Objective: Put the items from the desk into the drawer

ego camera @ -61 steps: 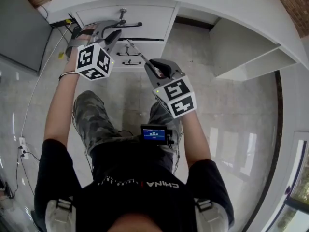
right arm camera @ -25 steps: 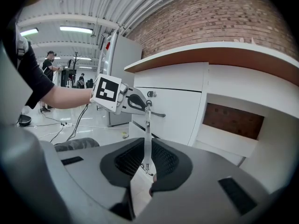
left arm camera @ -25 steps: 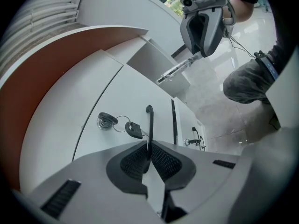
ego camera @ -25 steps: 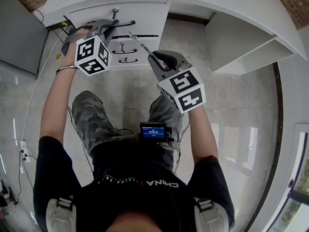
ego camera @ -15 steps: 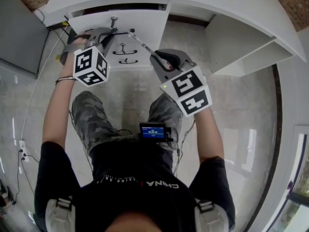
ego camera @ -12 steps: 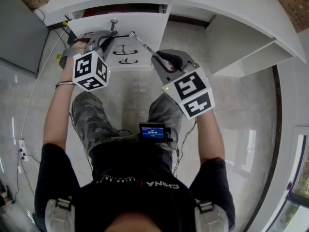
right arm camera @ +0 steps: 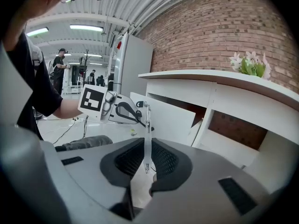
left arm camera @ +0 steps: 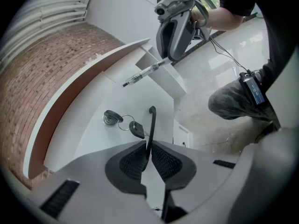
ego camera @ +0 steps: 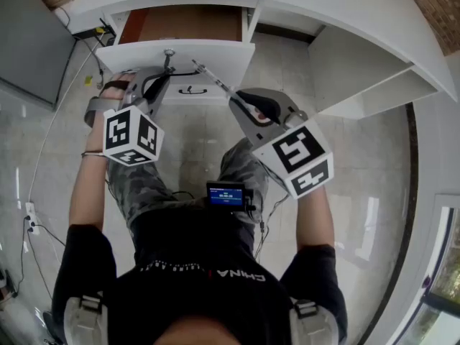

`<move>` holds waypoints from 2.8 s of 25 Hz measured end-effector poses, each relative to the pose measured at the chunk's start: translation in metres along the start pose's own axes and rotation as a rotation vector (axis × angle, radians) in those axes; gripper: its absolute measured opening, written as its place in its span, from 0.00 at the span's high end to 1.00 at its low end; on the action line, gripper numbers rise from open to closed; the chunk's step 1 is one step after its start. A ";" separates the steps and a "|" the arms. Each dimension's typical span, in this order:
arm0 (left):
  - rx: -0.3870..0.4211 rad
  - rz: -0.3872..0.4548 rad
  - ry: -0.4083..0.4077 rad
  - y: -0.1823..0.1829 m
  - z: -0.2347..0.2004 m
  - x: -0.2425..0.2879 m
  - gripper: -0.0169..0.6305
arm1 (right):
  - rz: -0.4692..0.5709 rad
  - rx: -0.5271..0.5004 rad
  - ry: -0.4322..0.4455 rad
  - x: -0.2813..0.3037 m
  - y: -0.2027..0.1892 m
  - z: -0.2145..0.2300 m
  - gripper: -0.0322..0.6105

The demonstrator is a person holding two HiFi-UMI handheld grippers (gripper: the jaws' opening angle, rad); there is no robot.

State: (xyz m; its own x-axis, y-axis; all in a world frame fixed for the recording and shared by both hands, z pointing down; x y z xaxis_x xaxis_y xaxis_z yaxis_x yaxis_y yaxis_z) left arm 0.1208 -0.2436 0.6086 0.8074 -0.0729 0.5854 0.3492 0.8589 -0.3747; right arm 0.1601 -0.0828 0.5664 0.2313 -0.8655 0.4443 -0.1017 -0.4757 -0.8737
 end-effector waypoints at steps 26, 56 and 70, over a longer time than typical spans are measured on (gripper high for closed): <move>-0.080 0.043 -0.082 -0.016 0.079 0.001 0.92 | -0.003 0.033 0.141 -0.011 -0.018 -0.019 0.87; -0.088 0.091 -0.059 -0.016 0.083 0.001 0.92 | -0.177 -0.261 0.246 0.067 0.048 0.009 0.87; -0.086 0.109 -0.058 -0.015 0.082 0.000 0.92 | -0.411 -0.368 0.341 0.125 0.031 -0.003 0.86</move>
State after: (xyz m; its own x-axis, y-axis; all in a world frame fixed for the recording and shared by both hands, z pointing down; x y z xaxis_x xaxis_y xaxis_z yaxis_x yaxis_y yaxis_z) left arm 0.0760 -0.2150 0.6733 0.8149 0.0497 0.5775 0.3027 0.8132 -0.4971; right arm 0.1826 -0.2062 0.5959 0.0076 -0.5740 0.8188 -0.4091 -0.7490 -0.5212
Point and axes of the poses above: the fingertips, and each gripper's own axes: x forward along the fingers, z to its right, y out of its top, the point moved 4 cm from there along -x, backward along the fingers, and after that the axes turned 5 degrees about -y, right-handed, at the moved point
